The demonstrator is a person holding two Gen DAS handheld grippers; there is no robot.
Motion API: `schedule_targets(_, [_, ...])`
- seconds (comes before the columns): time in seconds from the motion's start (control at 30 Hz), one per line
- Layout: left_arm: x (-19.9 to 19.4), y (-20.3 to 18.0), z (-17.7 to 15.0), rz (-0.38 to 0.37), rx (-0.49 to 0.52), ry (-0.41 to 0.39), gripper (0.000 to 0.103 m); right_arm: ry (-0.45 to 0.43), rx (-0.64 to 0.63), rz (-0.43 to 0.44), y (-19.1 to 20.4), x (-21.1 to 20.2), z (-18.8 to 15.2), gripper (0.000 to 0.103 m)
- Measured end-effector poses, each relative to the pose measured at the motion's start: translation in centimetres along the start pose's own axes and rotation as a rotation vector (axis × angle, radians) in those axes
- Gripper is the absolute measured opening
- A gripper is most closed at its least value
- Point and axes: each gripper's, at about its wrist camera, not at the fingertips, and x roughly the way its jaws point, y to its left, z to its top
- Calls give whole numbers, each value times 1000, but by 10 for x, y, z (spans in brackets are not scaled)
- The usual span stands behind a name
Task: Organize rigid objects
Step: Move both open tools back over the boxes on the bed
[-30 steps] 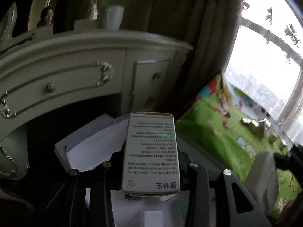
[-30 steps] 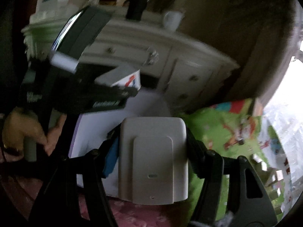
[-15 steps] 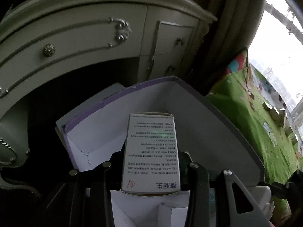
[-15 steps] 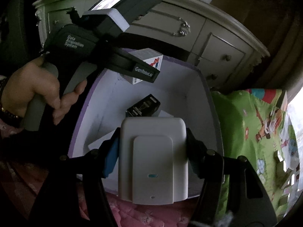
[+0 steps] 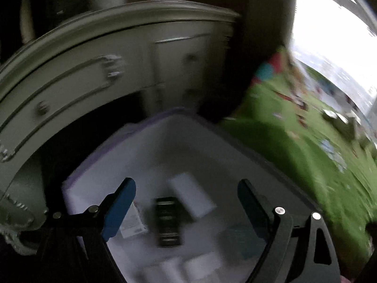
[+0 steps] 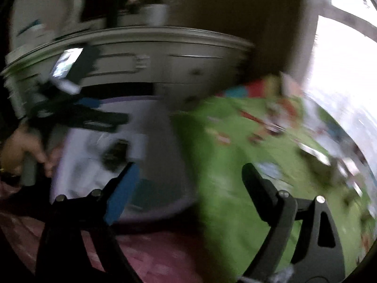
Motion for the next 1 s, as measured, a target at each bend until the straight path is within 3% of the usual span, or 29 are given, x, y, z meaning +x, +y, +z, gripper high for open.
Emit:
schedule_targets(0.1, [2, -58, 4, -112, 102, 40, 89, 42, 113, -81, -48, -8, -24, 92])
schedule_targets(0.27, [10, -190, 5, -338, 333, 88, 89, 155, 338, -213, -134, -18, -81, 92])
schedule_targets(0.4, [23, -290, 1, -435, 485, 93, 89, 197, 481, -312, -197, -36, -119, 92])
schedule_targets(0.5, [40, -337, 4, -462, 507, 115, 89, 235, 546, -401, -241, -45, -142, 92])
schedule_targets(0.63, [58, -364, 11, -447, 487, 103, 89, 251, 628, -432, -285, -41, -157, 92])
schedule_targets(0.8, [76, -341, 25, -400, 375, 61, 90, 83, 559, -340, -294, -17, -119, 92])
schedule_targets(0.9, [78, -317, 32, -509, 251, 58, 92, 40, 497, -299, -295, 12, -88, 92])
schedule_targets(1.0, [78, -311, 32, -556, 225, 60, 99, 74, 481, -249, -305, 59, -63, 92])
